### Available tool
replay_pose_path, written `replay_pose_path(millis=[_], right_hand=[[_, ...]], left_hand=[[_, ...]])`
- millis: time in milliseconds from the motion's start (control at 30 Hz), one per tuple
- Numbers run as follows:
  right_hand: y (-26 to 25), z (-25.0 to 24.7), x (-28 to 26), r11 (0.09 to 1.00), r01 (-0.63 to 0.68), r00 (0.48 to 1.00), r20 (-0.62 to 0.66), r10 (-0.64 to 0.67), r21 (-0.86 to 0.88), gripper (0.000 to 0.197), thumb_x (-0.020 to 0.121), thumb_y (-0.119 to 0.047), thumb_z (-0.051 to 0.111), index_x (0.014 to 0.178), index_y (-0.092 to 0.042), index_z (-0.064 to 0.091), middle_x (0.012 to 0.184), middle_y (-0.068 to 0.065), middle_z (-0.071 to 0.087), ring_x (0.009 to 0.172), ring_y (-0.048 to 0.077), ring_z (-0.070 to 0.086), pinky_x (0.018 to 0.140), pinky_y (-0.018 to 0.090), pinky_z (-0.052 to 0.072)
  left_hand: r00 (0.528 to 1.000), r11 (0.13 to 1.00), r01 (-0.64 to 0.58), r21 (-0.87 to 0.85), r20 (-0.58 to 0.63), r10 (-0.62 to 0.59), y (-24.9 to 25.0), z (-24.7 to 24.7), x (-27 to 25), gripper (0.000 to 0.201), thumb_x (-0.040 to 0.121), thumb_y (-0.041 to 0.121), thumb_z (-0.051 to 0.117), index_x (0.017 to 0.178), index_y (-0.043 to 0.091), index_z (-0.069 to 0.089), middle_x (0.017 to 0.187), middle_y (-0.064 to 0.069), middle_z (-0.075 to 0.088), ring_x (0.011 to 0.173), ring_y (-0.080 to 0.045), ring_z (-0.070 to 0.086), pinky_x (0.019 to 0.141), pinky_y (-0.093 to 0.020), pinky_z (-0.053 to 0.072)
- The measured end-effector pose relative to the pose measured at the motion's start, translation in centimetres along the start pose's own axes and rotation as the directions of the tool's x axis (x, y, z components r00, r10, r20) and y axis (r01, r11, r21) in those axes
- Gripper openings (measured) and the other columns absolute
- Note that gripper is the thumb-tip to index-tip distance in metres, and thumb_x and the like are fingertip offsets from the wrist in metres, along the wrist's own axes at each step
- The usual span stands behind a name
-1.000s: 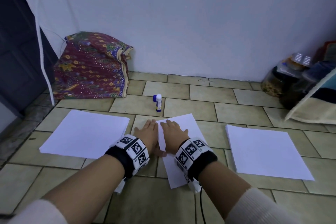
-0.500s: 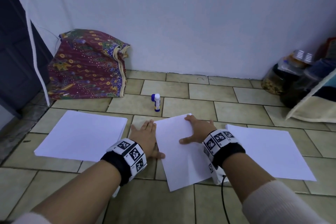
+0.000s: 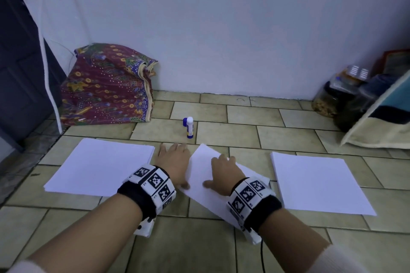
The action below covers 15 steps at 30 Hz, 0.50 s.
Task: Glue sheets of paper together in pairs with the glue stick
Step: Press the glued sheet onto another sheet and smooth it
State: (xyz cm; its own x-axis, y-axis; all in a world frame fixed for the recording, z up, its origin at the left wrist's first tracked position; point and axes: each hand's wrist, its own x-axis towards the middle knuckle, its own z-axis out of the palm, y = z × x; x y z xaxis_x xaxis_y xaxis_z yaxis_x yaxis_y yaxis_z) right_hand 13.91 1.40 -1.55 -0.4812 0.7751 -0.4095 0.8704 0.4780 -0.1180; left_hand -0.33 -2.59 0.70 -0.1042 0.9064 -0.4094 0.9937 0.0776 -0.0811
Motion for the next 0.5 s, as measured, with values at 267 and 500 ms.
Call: replay_pose_path(millis=[267,500], right_hand=[[-0.8,-0.1,0.0,0.99,0.138,0.99,0.005,-0.138,-0.007,0.073,0.084,-0.027,0.07,0.141,-0.007,0.028,0.144,0.008,0.026,0.132,0.028,0.026,0.101,0.05,0.039],[-2.9,-0.7,1.6,0.962,0.261,0.955,0.162,-0.247,-0.075,0.093,0.089,-0.021,0.06,0.151,-0.011,-0.008,0.159,0.002,-0.011,0.147,0.015,-0.006,0.117,0.053,0.005]], left_hand=[[0.983,0.992,-0.02,-0.124,0.179,0.042,-0.7,2.8,0.8,0.127,0.075,0.063,0.067,0.149,0.001,-0.017,0.157,-0.009,-0.024,0.146,-0.02,-0.019,0.119,-0.047,-0.001],[0.99,0.999,0.019,0.027,0.142,-0.023,-0.8,3.8,1.4,0.127,0.072,0.08,0.049,0.15,0.003,-0.015,0.158,-0.009,-0.021,0.146,-0.021,-0.02,0.116,-0.058,0.001]])
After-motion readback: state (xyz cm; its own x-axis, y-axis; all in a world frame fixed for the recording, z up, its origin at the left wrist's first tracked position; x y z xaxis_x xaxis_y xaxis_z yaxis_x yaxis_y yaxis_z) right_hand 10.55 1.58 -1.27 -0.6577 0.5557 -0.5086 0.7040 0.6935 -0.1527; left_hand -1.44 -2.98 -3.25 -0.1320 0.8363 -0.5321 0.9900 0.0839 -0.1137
